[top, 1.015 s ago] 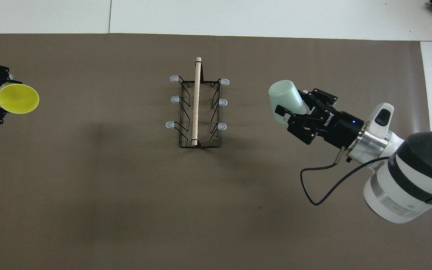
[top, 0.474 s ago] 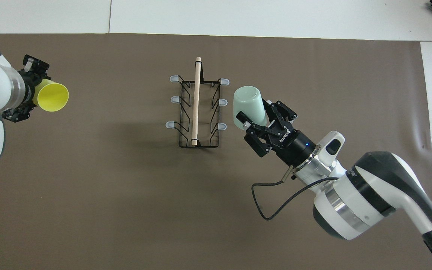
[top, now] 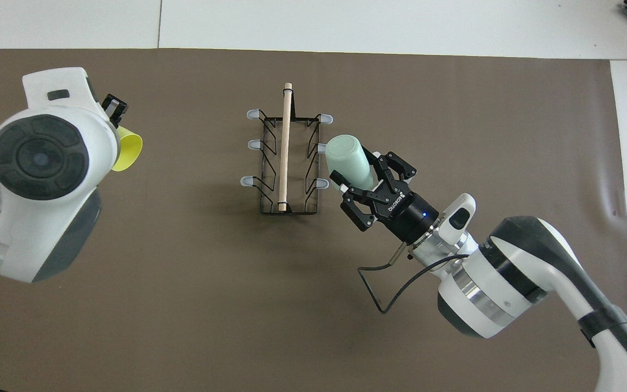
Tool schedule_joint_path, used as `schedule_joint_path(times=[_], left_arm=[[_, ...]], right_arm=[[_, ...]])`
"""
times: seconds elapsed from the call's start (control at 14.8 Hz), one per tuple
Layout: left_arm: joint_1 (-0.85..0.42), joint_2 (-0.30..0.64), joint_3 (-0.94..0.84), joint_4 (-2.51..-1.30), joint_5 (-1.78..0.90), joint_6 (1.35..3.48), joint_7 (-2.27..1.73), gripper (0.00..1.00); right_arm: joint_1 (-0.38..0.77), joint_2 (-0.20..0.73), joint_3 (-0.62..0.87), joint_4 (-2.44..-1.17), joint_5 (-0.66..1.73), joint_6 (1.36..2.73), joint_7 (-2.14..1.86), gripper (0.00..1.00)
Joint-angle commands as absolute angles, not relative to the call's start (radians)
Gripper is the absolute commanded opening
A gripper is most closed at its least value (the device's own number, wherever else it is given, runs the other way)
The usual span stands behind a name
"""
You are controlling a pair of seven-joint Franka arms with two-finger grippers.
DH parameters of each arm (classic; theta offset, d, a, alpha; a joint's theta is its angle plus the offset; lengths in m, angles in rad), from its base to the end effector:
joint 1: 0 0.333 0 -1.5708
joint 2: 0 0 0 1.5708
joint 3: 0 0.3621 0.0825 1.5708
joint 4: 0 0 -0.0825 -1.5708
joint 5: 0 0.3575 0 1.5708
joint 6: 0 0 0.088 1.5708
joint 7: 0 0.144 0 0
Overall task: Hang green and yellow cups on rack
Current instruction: 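Carry both cups to the rack pegs with both grippers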
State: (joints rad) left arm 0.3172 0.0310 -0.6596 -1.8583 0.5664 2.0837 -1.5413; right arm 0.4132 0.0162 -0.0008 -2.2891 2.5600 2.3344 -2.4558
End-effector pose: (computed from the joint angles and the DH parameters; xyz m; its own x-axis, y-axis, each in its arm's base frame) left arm 0.5586 -0.1477 0.5496 0.4653 0.7316 0.4982 0.8000 -0.5885 0.1170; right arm 0.4983 0.2439 0.4328 0.2024 -0.1681 0.9648 0.7030 -0.6609 -0.2626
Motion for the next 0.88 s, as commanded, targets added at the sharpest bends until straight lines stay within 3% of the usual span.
schedule_joint_path(times=[0.0,0.81], left_arm=[[0.301,0.018,-0.708,-1.884,0.699,2.033,-1.667,0.00],[0.244,0.051,-0.883,-1.934,1.061,1.872,-2.031,0.00]], right_arm=[[0.433,0.031,0.003,-2.281,2.649,2.332,-2.523,0.00],[0.482,0.077,0.006,-2.235,2.651,2.390,-2.525,0.00]])
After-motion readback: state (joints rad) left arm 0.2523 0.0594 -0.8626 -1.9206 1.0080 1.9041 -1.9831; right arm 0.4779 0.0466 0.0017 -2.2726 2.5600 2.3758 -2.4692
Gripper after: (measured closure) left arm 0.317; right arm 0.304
